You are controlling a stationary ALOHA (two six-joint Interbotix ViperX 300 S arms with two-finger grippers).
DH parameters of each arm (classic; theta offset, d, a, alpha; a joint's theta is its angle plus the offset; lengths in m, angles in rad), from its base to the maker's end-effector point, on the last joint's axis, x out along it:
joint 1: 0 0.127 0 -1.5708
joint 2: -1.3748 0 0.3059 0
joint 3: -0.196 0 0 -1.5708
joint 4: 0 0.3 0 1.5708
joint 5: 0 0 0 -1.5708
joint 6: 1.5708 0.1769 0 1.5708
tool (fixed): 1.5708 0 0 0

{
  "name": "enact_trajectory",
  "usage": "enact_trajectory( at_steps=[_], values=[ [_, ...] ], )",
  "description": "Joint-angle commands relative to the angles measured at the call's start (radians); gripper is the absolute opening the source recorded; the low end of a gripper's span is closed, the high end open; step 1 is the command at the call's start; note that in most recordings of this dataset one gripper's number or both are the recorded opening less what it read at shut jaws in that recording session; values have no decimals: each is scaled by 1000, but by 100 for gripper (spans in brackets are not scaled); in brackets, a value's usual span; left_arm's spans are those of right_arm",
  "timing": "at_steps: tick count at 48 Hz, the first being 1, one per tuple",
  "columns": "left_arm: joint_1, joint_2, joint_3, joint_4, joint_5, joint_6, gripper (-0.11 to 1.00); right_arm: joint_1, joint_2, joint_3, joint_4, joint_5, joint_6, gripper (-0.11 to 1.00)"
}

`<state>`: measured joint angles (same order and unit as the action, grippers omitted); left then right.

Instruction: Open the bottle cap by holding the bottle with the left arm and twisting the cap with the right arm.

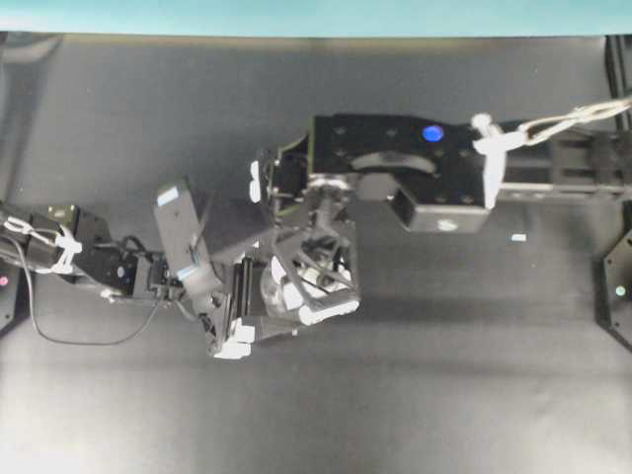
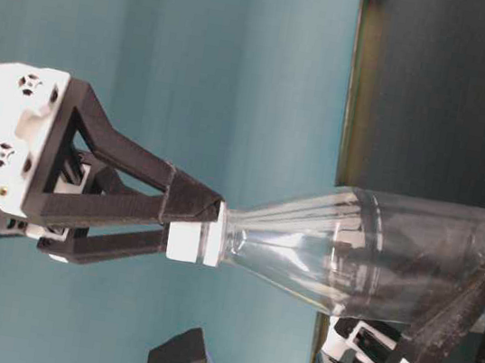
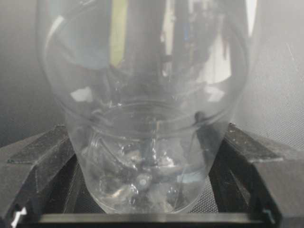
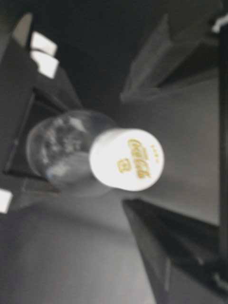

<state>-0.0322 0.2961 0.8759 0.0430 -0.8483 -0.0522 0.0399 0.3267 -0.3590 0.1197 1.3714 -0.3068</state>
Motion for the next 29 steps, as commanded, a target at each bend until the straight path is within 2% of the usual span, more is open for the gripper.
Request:
enact_trajectory(
  at_steps=[1, 8, 16, 23, 29],
  values=[
    [2, -6, -3, 2, -2, 0, 84, 38, -18, -6, 3, -9, 37, 84],
    [3, -6, 0, 3, 2, -3, 84, 40, -54, 3, 3, -8, 75, 82],
    [9, -11, -6, 2, 60, -3, 84, 40, -135, 58, 3, -18, 103, 82],
    [12, -14, -11, 2, 67, -2, 84, 38, -210, 144, 3, -69, 143, 82],
    [20, -14, -15, 2, 72, -5, 84, 35, -281, 244, 2, -161, 176, 82]
  ],
)
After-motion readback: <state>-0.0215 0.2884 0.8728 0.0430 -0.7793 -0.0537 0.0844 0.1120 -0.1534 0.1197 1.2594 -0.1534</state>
